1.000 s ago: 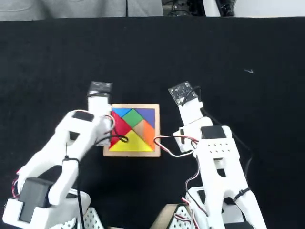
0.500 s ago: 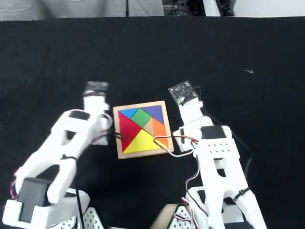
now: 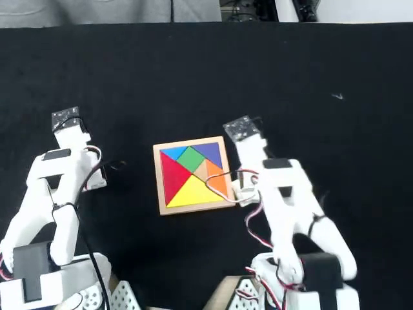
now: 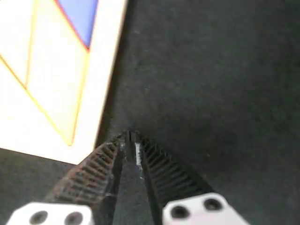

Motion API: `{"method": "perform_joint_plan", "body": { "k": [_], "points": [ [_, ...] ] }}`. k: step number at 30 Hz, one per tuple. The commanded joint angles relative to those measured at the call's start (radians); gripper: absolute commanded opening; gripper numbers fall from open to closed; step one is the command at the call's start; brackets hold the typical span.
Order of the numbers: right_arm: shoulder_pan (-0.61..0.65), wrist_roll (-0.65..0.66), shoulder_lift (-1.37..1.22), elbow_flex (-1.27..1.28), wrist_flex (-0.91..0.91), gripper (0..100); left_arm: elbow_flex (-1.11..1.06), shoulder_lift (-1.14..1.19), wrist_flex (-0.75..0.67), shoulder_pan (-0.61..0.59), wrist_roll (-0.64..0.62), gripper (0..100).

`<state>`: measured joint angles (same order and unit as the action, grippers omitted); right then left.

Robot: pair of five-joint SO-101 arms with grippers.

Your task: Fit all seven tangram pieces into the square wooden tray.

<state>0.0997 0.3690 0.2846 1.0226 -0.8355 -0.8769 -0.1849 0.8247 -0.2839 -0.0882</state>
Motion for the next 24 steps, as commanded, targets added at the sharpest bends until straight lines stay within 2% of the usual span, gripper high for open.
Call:
{"method": "perform_joint_plan", "body": {
  "k": [1, 9, 12, 15, 18, 24],
  "points": [
    [0.048, -0.015, -0.021, -0.067, 0.014, 1.1, 0.079, -0.012, 0.025, -0.015, 0.005, 4],
    [0.164, -0.078, -0.021, -0.068, 0.014, 1.1, 0.188, -0.012, 0.157, -0.013, 0.005, 4],
    [0.152, -0.083, -0.019, -0.081, 0.009, 1.0, 0.223, -0.012, 0.190, -0.005, 0.003, 4],
    [0.071, -0.083, 0.002, -0.143, -0.071, 1.0, 0.283, -0.012, 0.222, -0.005, 0.005, 4],
    [-0.008, -0.078, 0.099, -0.234, -0.166, 1.0, 0.426, -0.012, 0.302, -0.004, 0.008, 4],
    [-0.014, -0.083, 0.371, -0.449, -0.238, 1.0, 0.901, -0.012, 0.509, -0.004, 0.031, 4]
  ]
}}
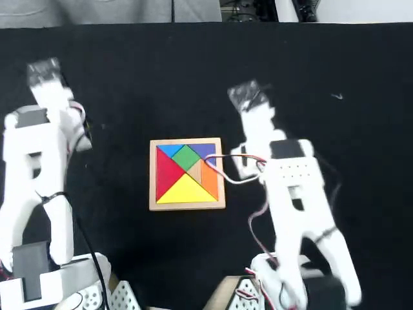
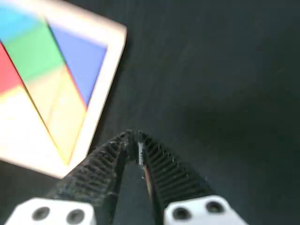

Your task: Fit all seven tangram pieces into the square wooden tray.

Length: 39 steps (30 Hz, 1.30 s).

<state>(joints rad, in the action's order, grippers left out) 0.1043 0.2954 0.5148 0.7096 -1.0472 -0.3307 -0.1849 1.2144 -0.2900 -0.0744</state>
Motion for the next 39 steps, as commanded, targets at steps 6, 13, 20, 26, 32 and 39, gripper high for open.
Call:
{"method": "perform_joint_plan", "body": {
  "k": [6, 13, 20, 26, 32, 39],
  "points": [
    [-0.020, -0.009, 0.326, -0.344, -0.146, 1.0, 0.667, -0.120, 0.299, 0.002, 0.078, 4],
    [-0.025, -0.063, 0.464, -0.446, -0.275, 1.0, 0.575, -0.493, 0.330, 0.114, 0.169, 4],
    [-0.026, -0.135, 0.628, -0.495, -0.428, 1.0, 0.134, -0.959, 0.207, 0.199, 0.259, 4],
    [-0.026, -0.077, 0.788, -0.328, -0.422, 1.1, -0.398, -1.415, 0.014, 0.199, 0.351, 4],
    [-0.026, -0.043, 0.960, -0.048, -0.315, 1.1, -0.690, -1.631, -0.029, 0.197, 0.373, 4],
    [-0.026, -0.043, 1.225, 0.208, -0.186, 1.1, -0.754, -1.645, -0.025, 0.199, 0.370, 4]
  ]
}}
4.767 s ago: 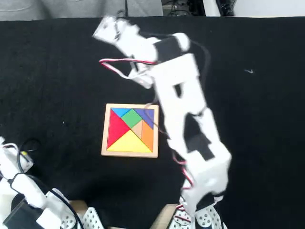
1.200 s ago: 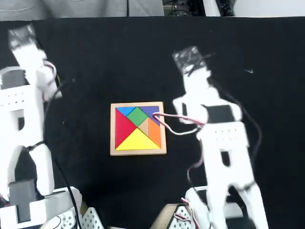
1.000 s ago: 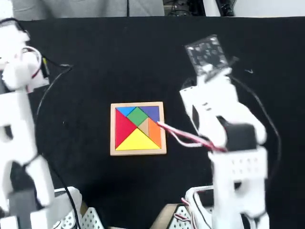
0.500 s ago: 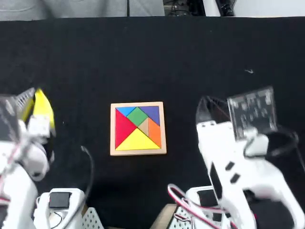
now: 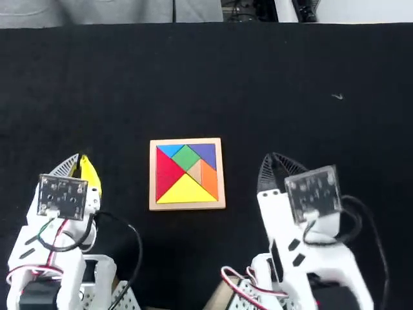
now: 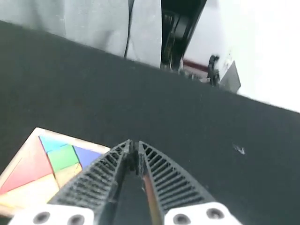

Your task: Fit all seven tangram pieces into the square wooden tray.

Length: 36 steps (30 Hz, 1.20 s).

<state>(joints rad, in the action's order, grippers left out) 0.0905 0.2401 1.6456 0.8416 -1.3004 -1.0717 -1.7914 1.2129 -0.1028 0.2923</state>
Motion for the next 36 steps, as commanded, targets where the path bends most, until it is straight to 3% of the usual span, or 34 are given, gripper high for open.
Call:
{"method": "perform_joint_plan", "body": {
  "k": [1, 6, 9, 16, 19, 24, 34, 36],
  "points": [
    [-0.012, 0.012, 0.137, 0.120, 0.092, 1.1, -0.019, -0.044, -0.021, 0.012, 0.003, 4],
    [-0.014, 0.012, 0.251, 0.344, 0.221, 1.1, -0.108, -0.037, -0.035, -0.022, 0.003, 4],
    [-0.055, 0.006, 0.246, 0.440, 0.318, 1.1, -0.214, -0.037, -0.123, -0.061, -0.005, 4],
    [-0.115, 0.003, 0.246, 0.622, 0.454, 1.1, -0.518, -0.035, -0.381, -0.116, -0.212, 4],
    [-0.118, 0.003, 0.246, 0.714, 0.442, 1.1, -0.628, -0.034, -0.427, -0.116, -0.219, 4],
    [-0.121, 0.003, 0.245, 0.846, 0.439, 1.1, -0.627, -0.031, -0.301, -0.116, -0.186, 4],
    [-0.115, 0.005, 0.246, 0.843, 0.132, 1.1, -0.627, -0.031, 0.049, -0.116, -0.193, 4],
    [-0.112, 0.000, 0.246, 0.843, 0.063, 1.1, -0.627, -0.032, 0.060, -0.116, -0.195, 4]
  ]
}}
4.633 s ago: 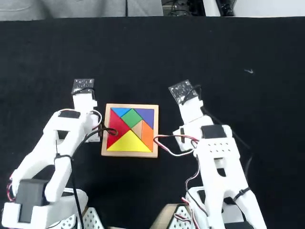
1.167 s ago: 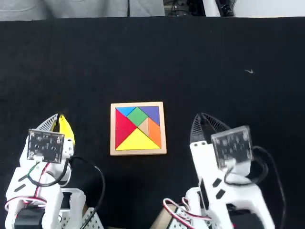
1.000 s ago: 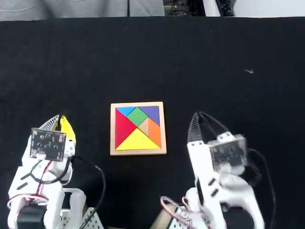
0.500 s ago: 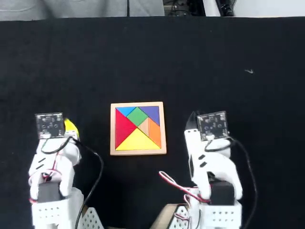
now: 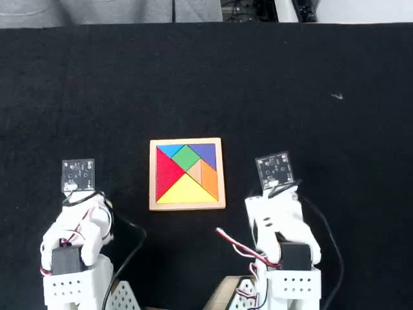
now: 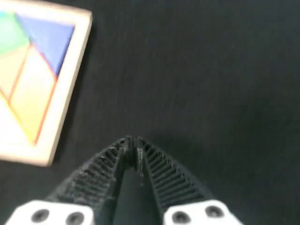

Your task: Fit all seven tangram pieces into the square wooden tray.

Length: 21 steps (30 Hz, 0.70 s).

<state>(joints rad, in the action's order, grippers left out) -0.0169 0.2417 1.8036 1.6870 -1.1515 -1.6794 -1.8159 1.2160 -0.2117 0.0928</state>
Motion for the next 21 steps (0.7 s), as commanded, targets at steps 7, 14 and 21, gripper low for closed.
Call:
{"method": "perform_joint_plan", "body": {
  "k": [7, 14, 21],
  "points": [
    [-0.005, -0.166, 0.088, -0.002, -0.155, 1.1, -0.019, -0.006, 0.058, -0.005, -0.077, 4],
    [-0.008, -0.178, 0.088, -0.002, -0.155, 1.1, -0.019, -0.006, 0.058, -0.007, -0.106, 4],
    [-0.008, -0.181, 0.088, -0.002, -0.155, 1.1, -0.019, -0.006, 0.058, -0.013, -0.110, 4]
  ]
}}
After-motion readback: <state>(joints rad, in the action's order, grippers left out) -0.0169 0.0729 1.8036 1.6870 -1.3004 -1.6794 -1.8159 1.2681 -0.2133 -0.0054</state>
